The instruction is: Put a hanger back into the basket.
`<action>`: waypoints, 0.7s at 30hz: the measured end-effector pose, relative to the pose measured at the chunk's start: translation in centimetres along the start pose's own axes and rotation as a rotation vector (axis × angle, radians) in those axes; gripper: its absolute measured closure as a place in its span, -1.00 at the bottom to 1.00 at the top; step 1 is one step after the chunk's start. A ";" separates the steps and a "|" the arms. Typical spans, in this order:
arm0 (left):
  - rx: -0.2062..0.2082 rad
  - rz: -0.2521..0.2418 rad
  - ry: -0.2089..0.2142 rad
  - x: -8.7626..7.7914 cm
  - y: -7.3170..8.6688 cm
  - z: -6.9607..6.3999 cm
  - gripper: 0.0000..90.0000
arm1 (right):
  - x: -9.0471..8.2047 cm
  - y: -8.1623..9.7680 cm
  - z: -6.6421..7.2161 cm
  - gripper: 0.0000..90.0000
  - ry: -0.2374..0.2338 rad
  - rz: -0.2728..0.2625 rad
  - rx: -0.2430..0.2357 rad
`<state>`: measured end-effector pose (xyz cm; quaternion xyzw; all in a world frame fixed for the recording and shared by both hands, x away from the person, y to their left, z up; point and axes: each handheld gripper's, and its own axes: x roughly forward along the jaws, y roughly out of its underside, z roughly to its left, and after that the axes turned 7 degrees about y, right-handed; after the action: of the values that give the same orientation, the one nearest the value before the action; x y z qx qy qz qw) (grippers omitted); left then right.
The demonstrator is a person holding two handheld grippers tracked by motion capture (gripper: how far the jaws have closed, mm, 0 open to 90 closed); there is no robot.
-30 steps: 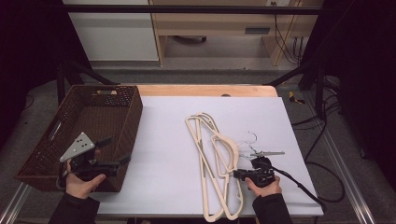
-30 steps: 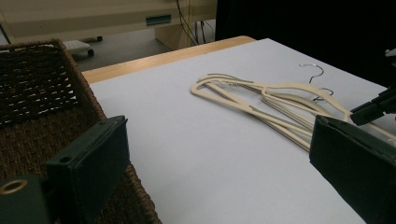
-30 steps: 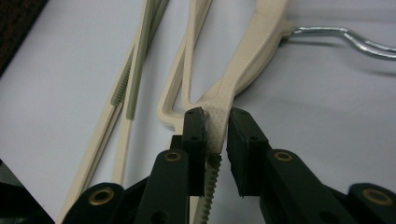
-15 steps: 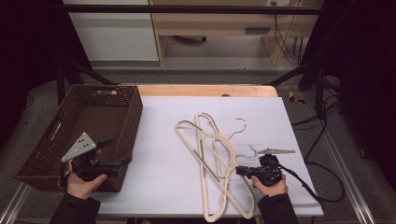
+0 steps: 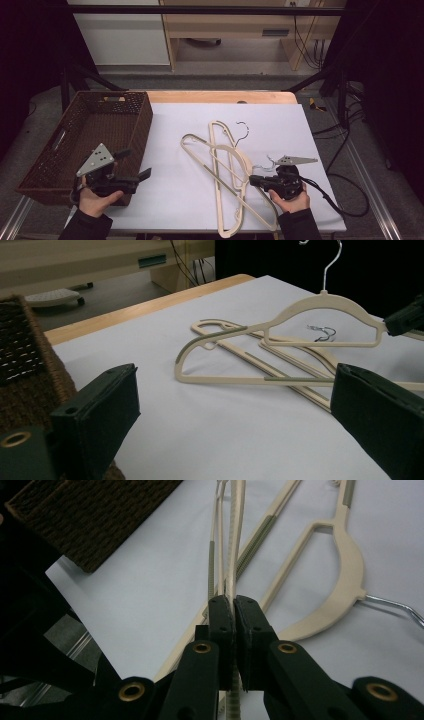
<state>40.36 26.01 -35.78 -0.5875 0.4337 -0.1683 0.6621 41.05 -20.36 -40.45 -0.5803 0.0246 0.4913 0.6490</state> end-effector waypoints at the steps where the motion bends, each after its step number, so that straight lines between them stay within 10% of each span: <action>1: 0.012 0.008 0.012 0.4 -0.1 -0.4 -0.88 | 0.0 -0.1 0.2 0.93 -0.011 -0.001 -0.008; 10: 0.074 0.090 0.075 4.4 -1.0 -2.2 -0.87 | 0.7 0.0 0.5 0.93 -0.018 0.036 -0.032; 21: 0.170 0.227 0.153 13.1 -3.8 -3.0 -0.77 | 0.8 0.1 0.5 0.93 -0.006 0.038 -0.066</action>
<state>46.58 13.60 -37.04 -0.4620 0.5308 -0.1730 0.6891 41.08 -19.47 -40.88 -0.5994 0.0171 0.5058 0.6201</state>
